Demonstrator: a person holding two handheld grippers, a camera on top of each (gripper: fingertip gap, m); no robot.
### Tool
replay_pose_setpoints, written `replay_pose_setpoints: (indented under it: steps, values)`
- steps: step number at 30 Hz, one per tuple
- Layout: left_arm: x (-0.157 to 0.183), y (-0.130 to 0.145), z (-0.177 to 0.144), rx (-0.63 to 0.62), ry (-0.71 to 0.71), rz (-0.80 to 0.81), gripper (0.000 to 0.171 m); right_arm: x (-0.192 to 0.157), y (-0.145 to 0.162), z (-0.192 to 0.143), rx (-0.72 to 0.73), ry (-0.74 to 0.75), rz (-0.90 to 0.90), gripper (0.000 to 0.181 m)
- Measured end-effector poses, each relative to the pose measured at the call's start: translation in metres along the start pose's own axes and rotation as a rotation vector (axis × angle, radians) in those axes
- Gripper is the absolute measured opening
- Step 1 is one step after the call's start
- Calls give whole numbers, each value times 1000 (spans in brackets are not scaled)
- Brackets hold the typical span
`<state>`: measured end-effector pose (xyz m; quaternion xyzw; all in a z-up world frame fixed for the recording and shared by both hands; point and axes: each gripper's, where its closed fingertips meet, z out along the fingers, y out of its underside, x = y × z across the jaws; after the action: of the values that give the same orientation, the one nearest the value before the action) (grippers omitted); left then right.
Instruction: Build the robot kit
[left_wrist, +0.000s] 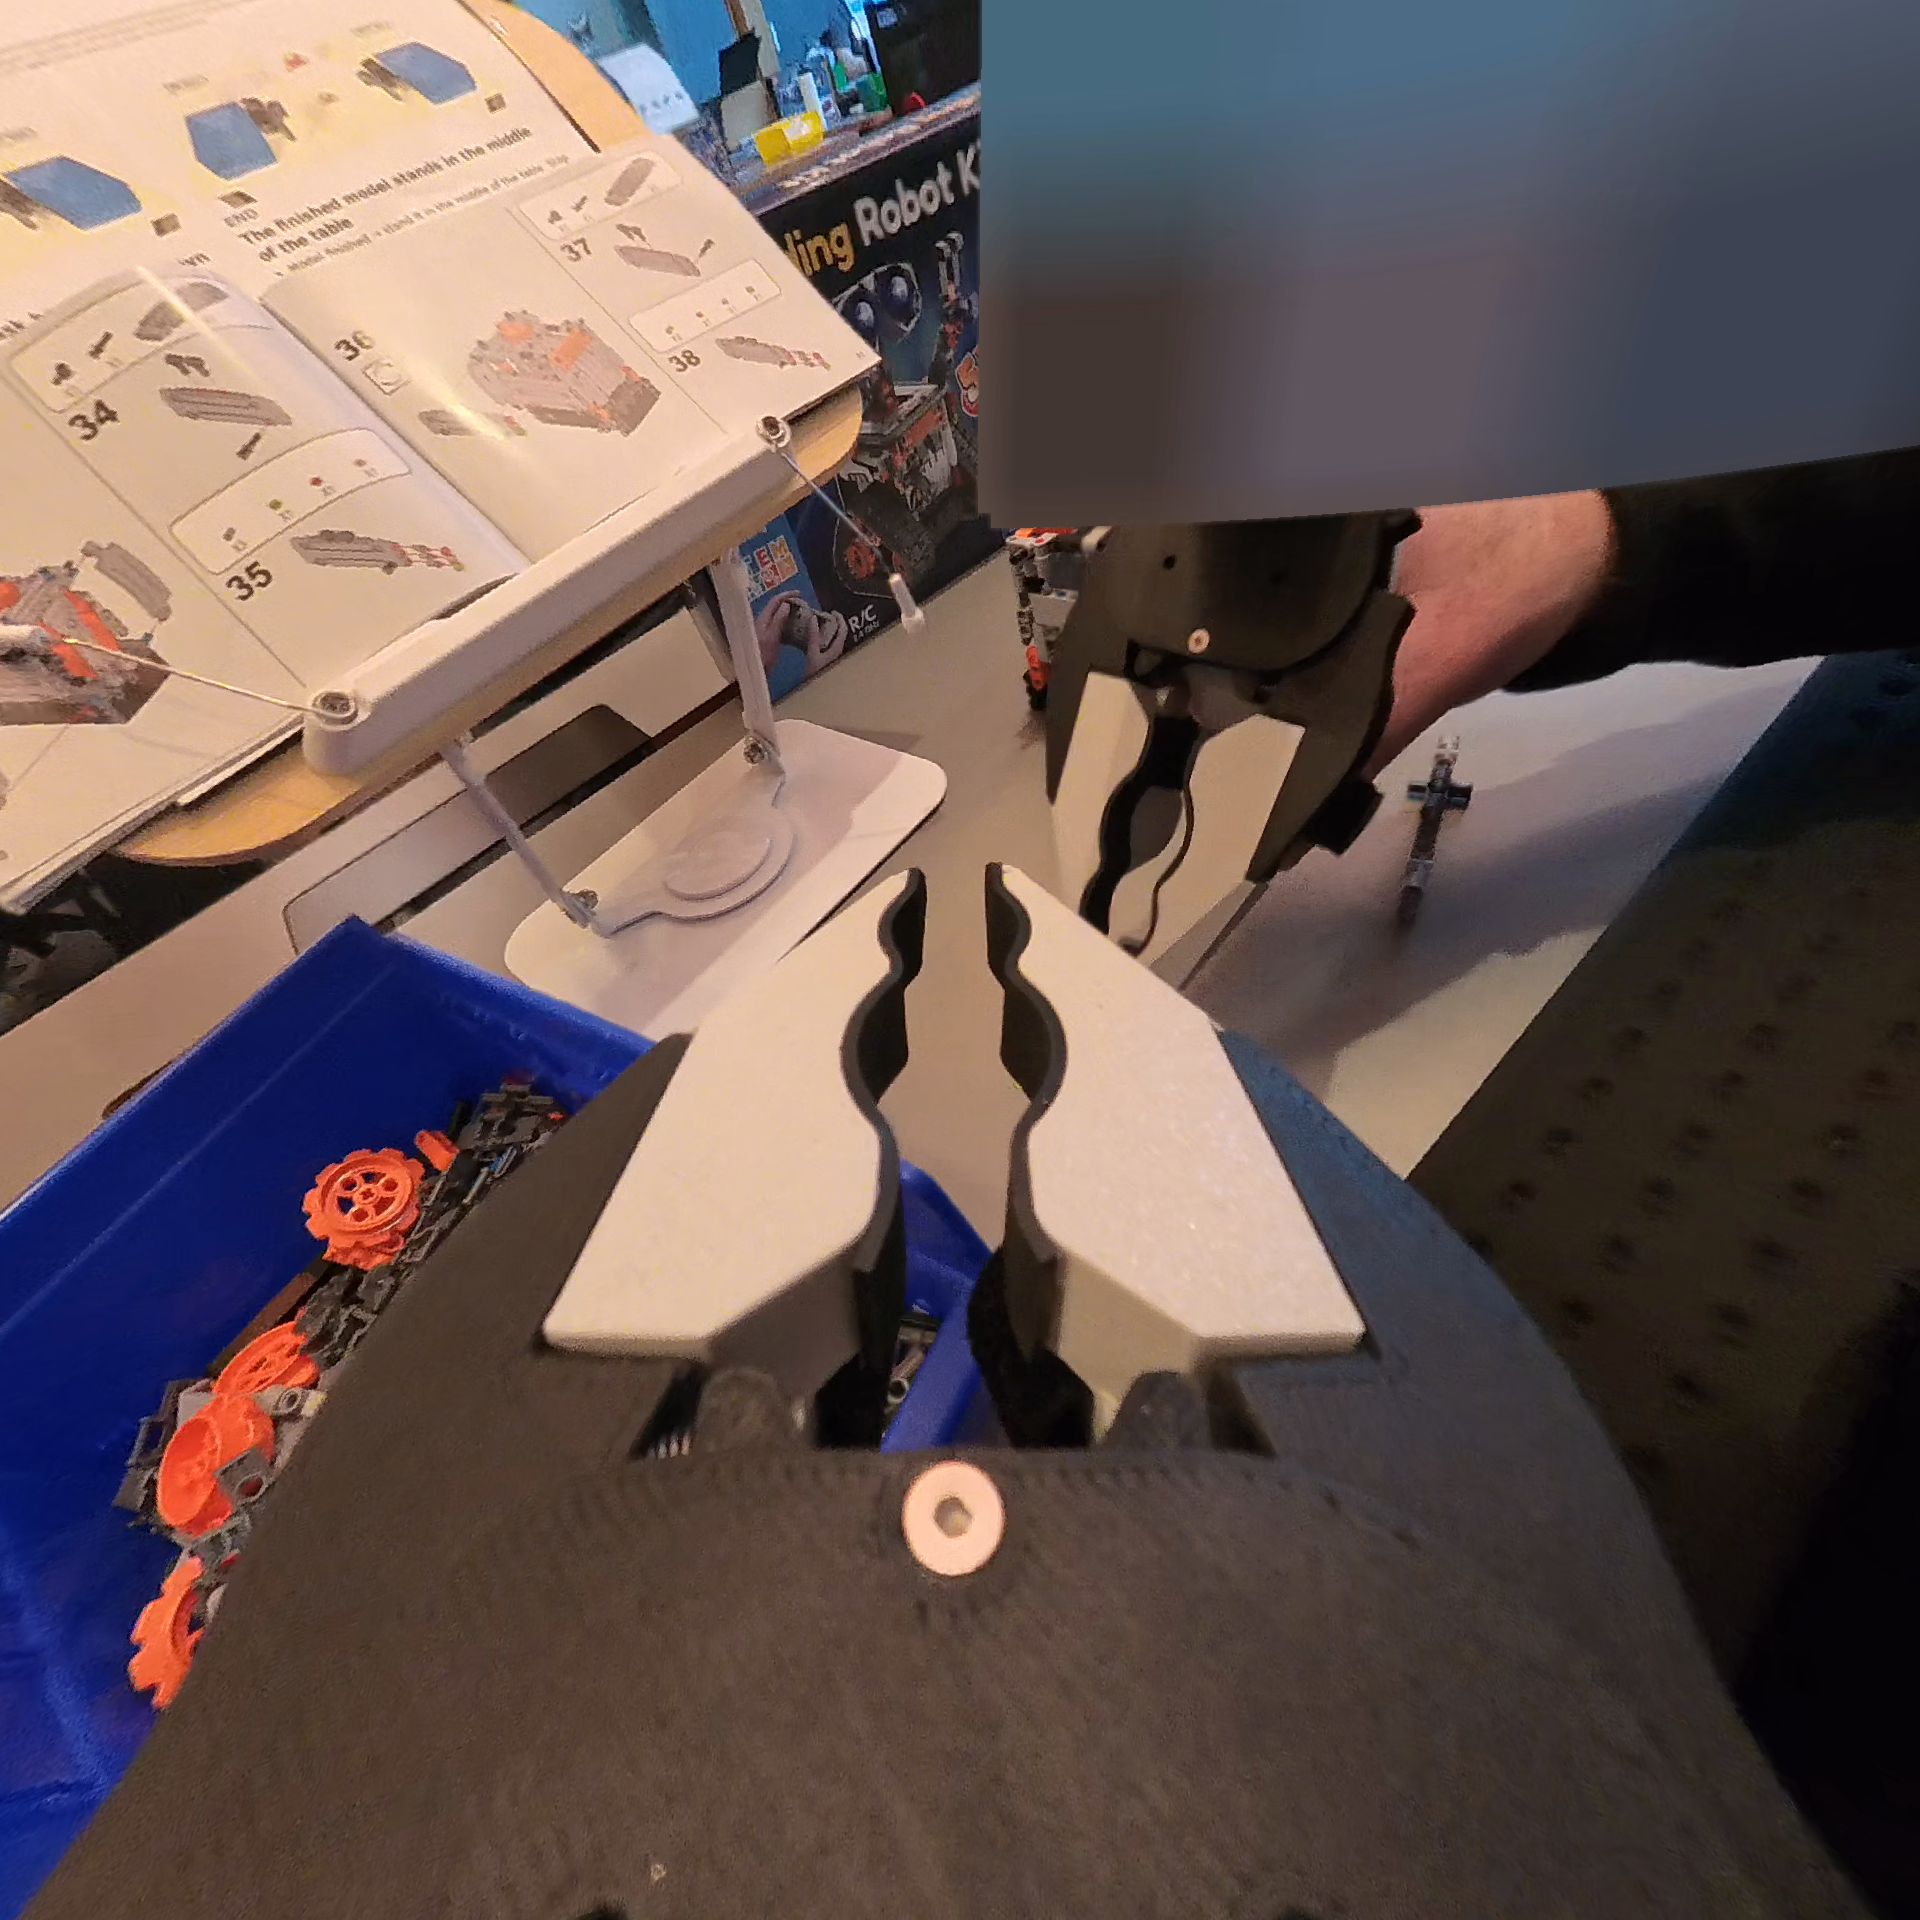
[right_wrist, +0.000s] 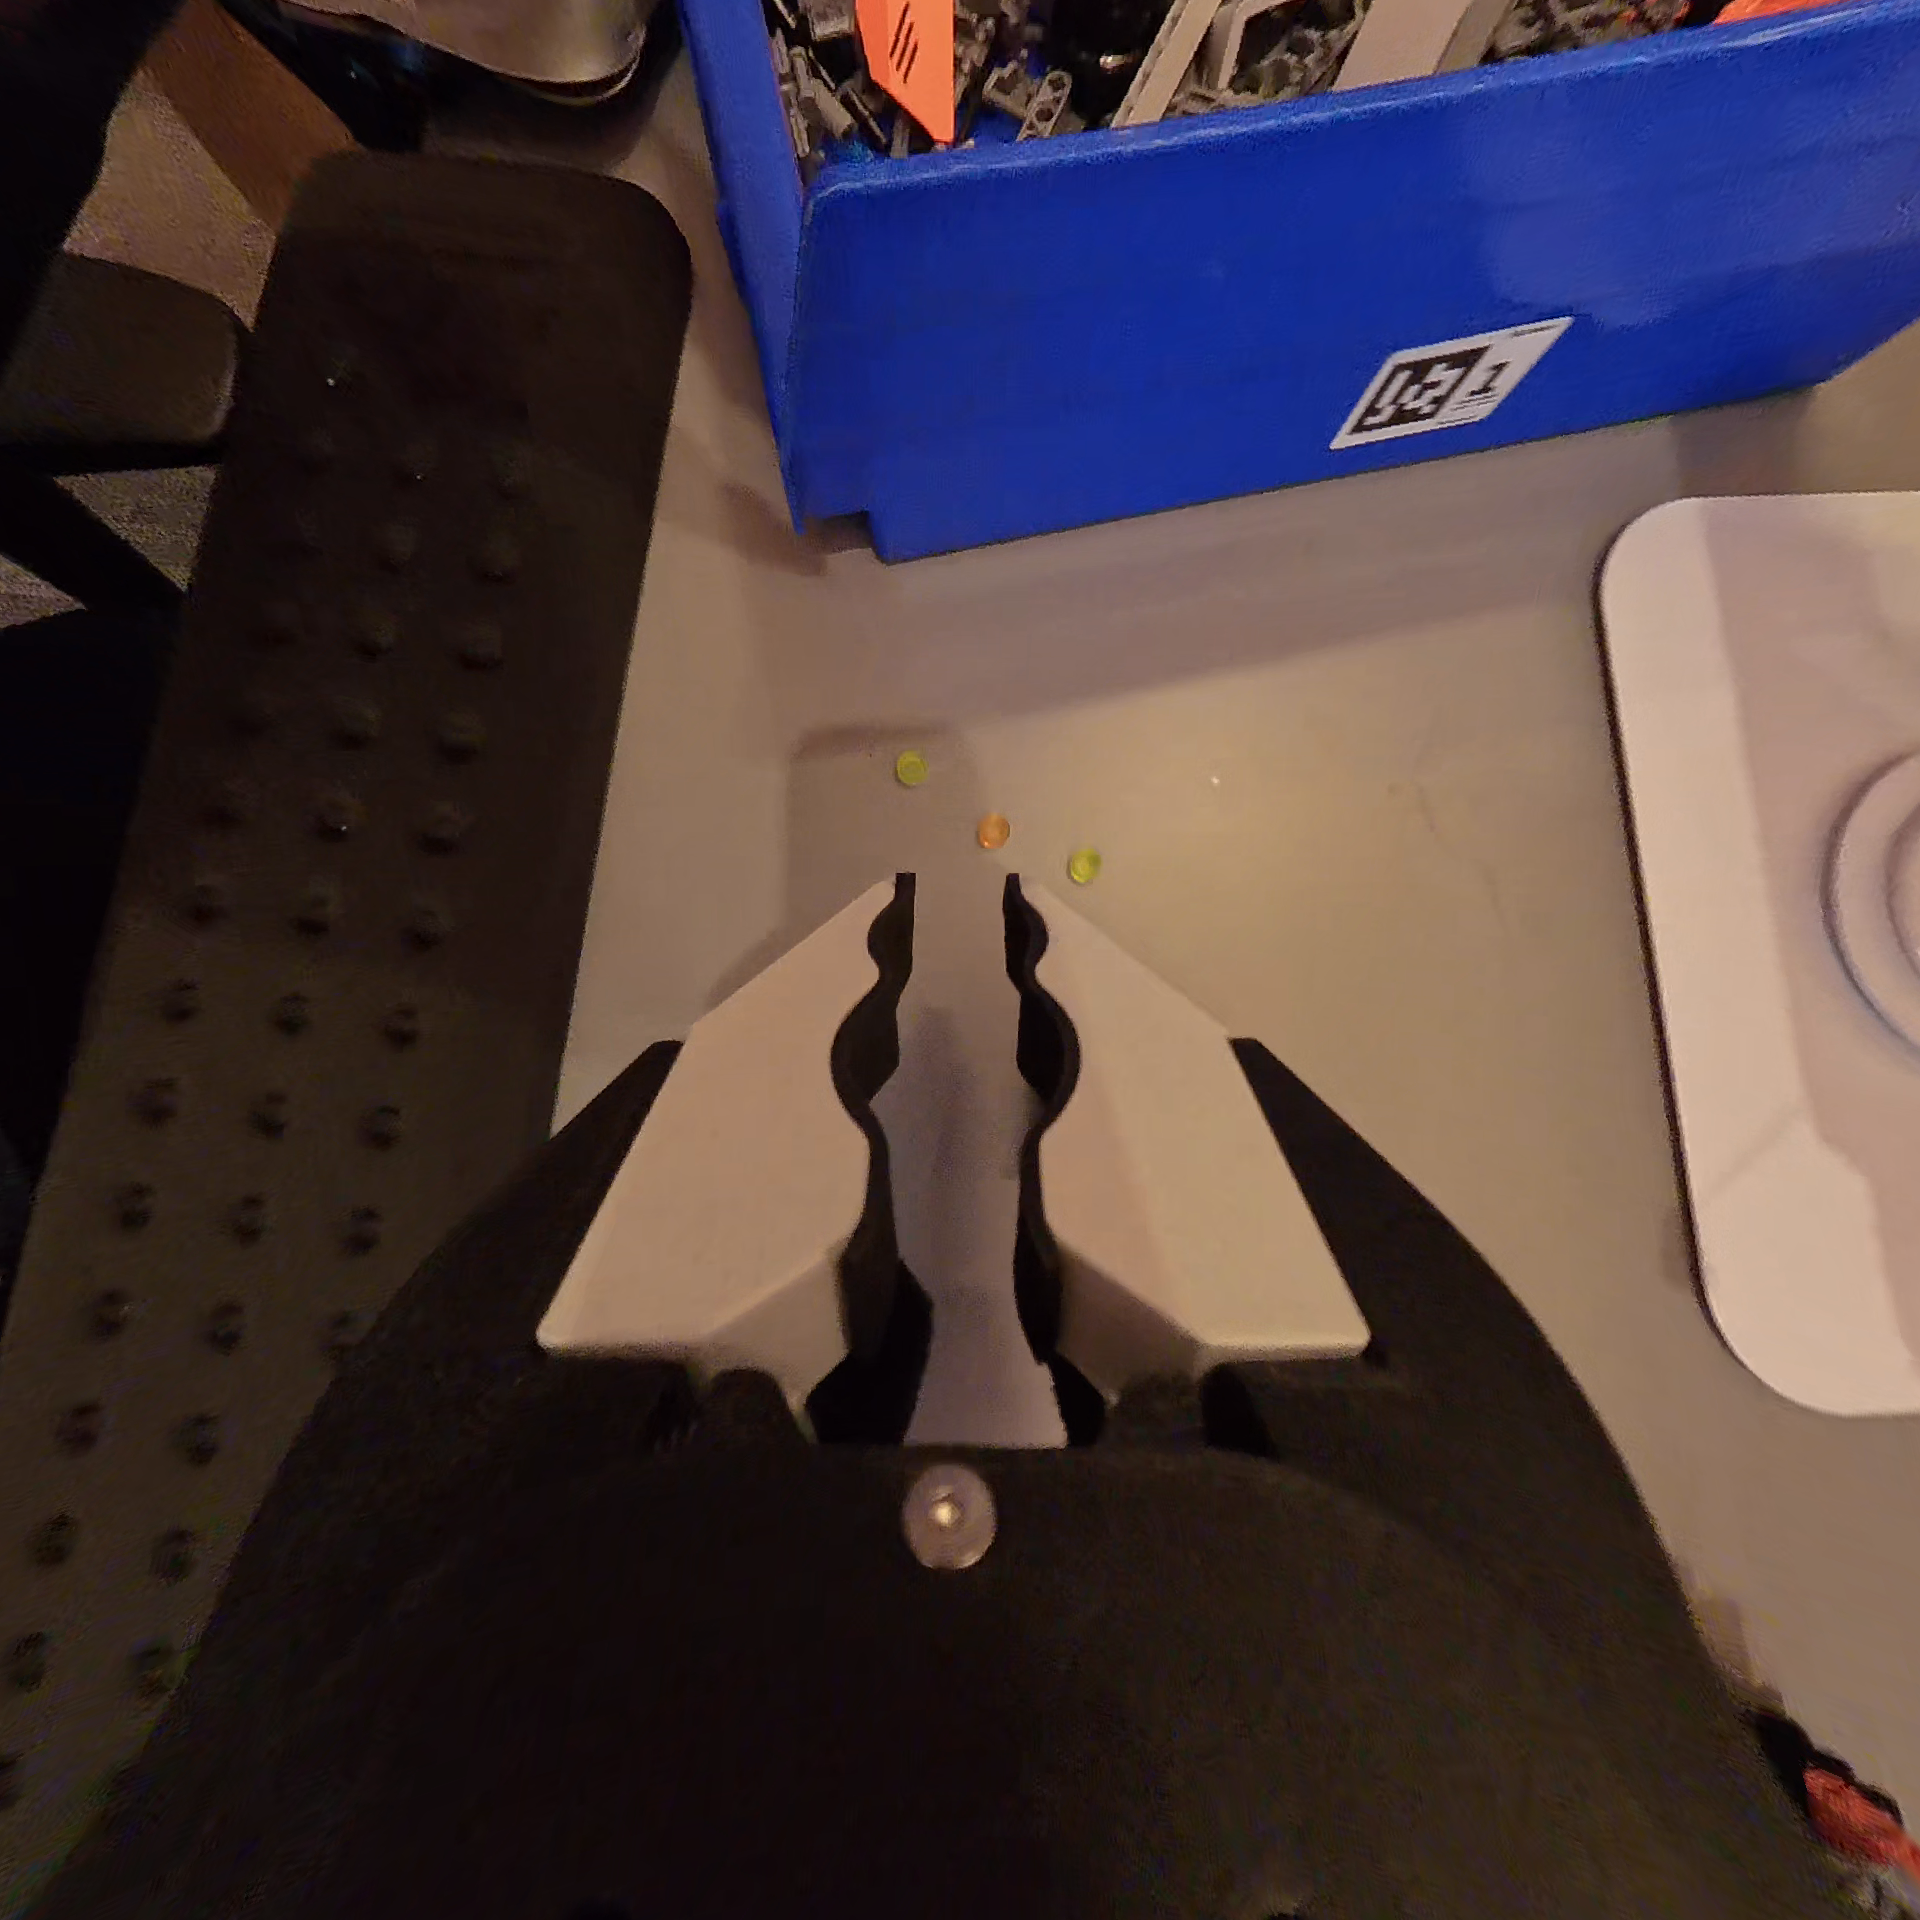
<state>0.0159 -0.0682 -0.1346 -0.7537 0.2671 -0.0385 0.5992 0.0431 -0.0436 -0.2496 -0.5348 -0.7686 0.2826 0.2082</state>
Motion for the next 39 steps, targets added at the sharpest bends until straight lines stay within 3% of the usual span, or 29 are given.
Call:
replay_pose_setpoints:
  steps: [12,23,31,39]
  values:
    - [-18,6,-25,87,-13,-19,8,9,10,50,-143,2,-54,7]
    - [-43,18,-55,105,-78,-56,9,0,9,38,-103,-94,36,5]
    - [23,27,-13,31,126,39,19,-25,-20,-27,163,-326,270,5]
    - [74,27,36,-55,211,198,21,-41,-13,-70,300,-397,372,5]
